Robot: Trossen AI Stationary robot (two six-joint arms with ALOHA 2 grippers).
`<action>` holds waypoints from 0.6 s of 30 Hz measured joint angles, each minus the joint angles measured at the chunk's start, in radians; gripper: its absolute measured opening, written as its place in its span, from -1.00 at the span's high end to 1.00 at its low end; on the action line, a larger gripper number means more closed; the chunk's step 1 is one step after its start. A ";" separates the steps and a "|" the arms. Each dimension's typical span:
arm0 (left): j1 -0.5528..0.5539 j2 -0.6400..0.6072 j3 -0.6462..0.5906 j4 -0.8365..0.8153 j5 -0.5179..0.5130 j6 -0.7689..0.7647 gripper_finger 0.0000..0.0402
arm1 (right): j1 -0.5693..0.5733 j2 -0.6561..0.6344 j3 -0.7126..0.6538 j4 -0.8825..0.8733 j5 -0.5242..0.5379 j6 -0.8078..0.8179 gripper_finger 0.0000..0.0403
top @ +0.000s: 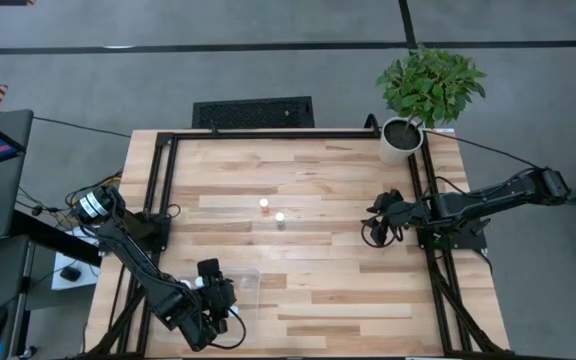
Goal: Pick and place medicine bottles into bin by pill shape (circle, oval)
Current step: Put the blue pill bottle into the right transparent bin
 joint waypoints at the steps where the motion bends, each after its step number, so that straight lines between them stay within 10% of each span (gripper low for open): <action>1: 0.001 0.000 0.003 -0.006 -0.003 0.001 -0.15 | 0.000 0.000 0.000 0.000 0.000 0.000 -0.16; 18: 0.014 0.000 0.105 -0.020 -0.092 0.107 -0.15 | 0.000 0.000 0.000 0.000 0.000 0.000 -0.16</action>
